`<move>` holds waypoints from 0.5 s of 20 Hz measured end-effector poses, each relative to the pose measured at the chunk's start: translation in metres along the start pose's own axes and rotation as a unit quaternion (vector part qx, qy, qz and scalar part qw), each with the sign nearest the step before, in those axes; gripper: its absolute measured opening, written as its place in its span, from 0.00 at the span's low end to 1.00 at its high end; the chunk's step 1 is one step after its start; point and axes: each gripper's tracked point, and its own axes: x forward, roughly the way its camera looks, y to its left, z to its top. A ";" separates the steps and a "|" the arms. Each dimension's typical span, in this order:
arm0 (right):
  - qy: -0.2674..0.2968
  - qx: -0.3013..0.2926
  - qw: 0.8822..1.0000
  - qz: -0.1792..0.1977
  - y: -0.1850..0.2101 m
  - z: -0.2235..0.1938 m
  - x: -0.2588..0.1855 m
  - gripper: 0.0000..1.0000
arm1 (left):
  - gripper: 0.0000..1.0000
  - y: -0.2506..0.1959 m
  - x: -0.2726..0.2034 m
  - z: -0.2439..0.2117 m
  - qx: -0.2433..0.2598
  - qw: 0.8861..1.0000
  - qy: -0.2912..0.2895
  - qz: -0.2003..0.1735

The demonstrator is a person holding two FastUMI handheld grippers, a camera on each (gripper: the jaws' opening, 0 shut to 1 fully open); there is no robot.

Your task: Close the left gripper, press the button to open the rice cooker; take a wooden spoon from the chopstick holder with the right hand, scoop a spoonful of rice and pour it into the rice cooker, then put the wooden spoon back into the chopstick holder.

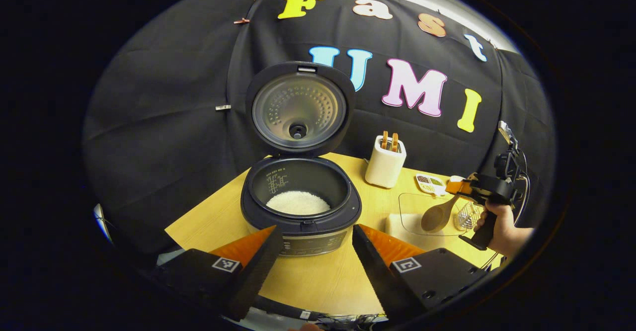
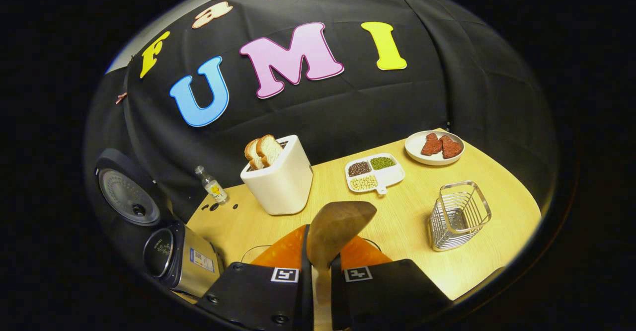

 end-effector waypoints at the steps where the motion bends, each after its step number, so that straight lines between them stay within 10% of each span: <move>1: 0.005 -0.004 1.000 -0.003 0.001 -0.008 0.002 0.18 | 0.95 0.003 0.002 -0.003 0.003 1.000 0.001 -0.001; 10: 0.052 0.039 0.998 0.022 0.039 -0.048 -0.002 0.14 | 0.95 0.016 -0.003 -0.001 -0.008 1.000 0.001 0.002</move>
